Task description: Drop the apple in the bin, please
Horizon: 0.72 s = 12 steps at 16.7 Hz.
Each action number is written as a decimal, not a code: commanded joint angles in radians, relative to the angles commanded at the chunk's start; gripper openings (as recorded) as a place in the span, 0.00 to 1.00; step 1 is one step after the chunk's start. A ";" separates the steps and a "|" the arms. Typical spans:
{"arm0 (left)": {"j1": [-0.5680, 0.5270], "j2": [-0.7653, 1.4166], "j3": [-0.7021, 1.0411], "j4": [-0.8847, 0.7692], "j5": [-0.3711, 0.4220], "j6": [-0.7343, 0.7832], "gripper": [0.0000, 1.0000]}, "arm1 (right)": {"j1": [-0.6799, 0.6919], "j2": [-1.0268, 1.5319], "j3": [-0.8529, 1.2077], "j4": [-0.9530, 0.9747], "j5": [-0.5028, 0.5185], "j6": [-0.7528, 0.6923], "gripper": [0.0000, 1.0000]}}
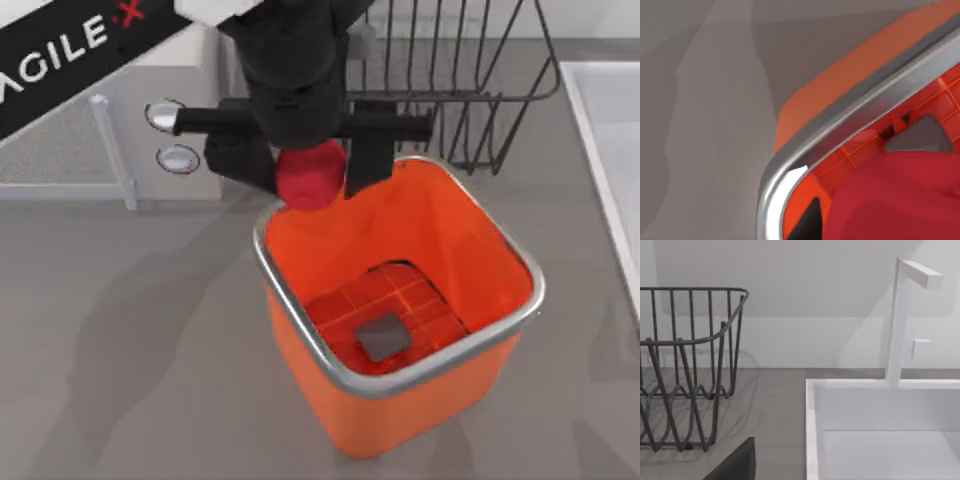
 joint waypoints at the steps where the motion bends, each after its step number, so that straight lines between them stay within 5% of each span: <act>1: -0.051 0.033 0.035 -0.021 -0.009 -0.078 0.00 | 0.000 0.000 0.000 0.000 0.000 0.000 1.00; 6: -0.196 0.148 0.139 -0.092 -0.050 -0.313 0.00 | 0.000 0.000 0.000 0.000 0.000 0.000 1.00; 12: -0.206 0.156 0.144 -0.096 -0.053 -0.330 0.00 | 0.000 0.000 0.000 0.000 0.000 0.000 1.00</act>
